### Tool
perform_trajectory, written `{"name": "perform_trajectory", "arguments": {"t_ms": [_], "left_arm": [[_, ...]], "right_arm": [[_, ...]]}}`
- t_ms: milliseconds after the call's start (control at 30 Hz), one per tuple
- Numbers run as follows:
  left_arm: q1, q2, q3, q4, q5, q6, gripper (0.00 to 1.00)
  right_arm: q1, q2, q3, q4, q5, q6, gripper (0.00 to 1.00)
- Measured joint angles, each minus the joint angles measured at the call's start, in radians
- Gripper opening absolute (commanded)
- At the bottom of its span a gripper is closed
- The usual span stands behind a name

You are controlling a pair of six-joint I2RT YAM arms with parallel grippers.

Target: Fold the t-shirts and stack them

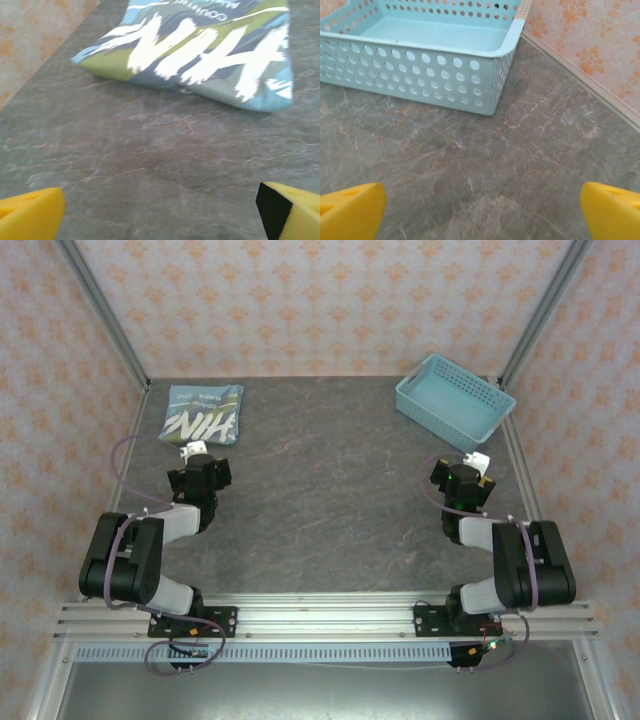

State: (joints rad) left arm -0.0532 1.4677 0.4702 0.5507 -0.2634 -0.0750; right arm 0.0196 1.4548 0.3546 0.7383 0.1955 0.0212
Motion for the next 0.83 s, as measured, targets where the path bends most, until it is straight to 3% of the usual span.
{"name": "perform_trajectory", "arguments": {"t_ms": [67,300,833], "left_arm": [[-0.008,0.01,-0.043,0.1,0.002,0.006,1.0],[-0.01,0.026,-0.068,0.169,0.002,0.017,1.0],[-0.011,0.026,-0.067,0.185,0.002,0.024,1.0]], "right_arm": [[-0.01,0.052,-0.009,0.053,-0.031,-0.001,0.99],[-0.009,0.066,0.026,0.057,-0.088,-0.013,0.99],[0.008,0.066,0.043,0.047,-0.119,-0.049,0.99]]}}
